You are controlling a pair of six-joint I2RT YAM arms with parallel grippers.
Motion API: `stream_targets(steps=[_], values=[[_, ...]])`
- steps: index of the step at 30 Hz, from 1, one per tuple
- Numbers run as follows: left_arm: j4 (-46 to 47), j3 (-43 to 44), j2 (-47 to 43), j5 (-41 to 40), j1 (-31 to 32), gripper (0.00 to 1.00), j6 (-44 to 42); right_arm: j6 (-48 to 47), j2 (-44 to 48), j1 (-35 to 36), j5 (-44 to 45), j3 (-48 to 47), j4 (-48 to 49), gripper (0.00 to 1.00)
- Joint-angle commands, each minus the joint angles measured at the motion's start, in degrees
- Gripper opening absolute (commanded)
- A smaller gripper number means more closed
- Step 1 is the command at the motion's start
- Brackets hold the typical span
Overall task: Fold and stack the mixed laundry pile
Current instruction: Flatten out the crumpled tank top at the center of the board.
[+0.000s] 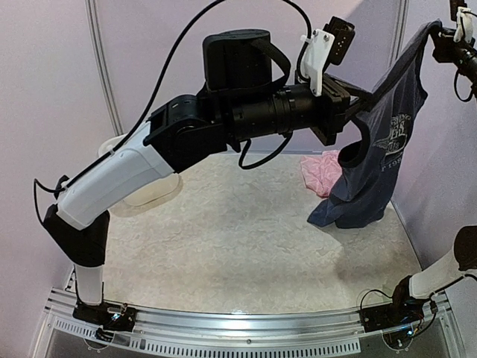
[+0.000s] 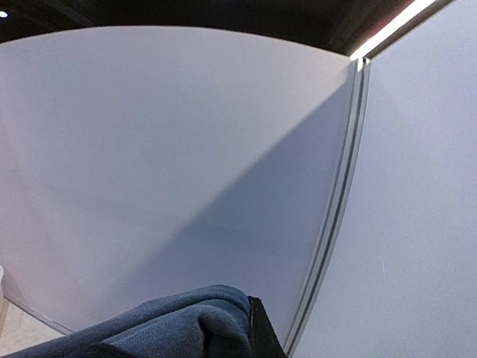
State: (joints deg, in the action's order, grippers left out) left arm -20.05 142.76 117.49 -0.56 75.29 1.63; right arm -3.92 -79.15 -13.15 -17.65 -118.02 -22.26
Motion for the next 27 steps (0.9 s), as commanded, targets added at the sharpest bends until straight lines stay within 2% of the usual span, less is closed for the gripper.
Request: stream_targets(steps=[1, 5, 9, 12, 18, 20, 22, 23, 24, 25, 27], values=[[1.7, -3.3, -6.7, -3.4, 1.5, 0.0, 0.9, 3.6, -5.4, 0.8, -6.6, -2.0, 2.3, 0.0], [7.0, -17.1, -14.7, -13.6, 1.4, 0.0, 4.1, 0.1, -9.2, 8.8, -11.9, -0.1, 0.0, 0.0], [12.2, -35.8, -25.9, -26.0, 0.9, 0.0, 8.5, -11.4, -12.9, 21.1, -11.2, 2.8, -6.6, 0.0], [11.1, -49.8, -34.9, -35.2, -0.5, 0.0, 14.7, -16.8, -16.6, 28.5, -10.0, 5.4, -9.8, 0.0], [2.1, -79.1, -55.5, -48.6, -1.6, 0.0, 38.5, -23.0, -26.6, 44.2, -3.8, 8.5, -10.3, 0.01], [-4.1, -85.7, -61.5, -51.4, -1.6, 0.0, 49.6, -23.4, -31.3, 49.0, -2.3, 5.7, -10.6, 0.01], [-9.1, -89.9, -66.9, -52.4, -1.6, 0.0, 54.9, -24.0, -37.6, 53.6, -1.0, 1.3, -11.5, 0.03], [-12.7, -91.1, -69.1, -52.7, -1.6, 0.0, 56.8, -24.1, -40.7, 55.4, -0.7, -1.3, -12.2, 0.05], [-15.9, -91.6, -71.0, -53.0, -1.6, 0.0, 58.8, -23.5, -44.5, 57.1, -0.7, -4.4, -12.7, 0.14], [-19.7, -91.5, -72.5, -53.4, -1.6, 0.07, 60.7, -23.0, -46.6, 58.3, -1.0, -7.4, -13.3, 0.24], [-27.9, -90.1, -74.9, -54.3, -1.5, 0.27, 64.4, -21.1, -51.1, 60.1, -2.5, -13.7, -14.4, 0.4]])
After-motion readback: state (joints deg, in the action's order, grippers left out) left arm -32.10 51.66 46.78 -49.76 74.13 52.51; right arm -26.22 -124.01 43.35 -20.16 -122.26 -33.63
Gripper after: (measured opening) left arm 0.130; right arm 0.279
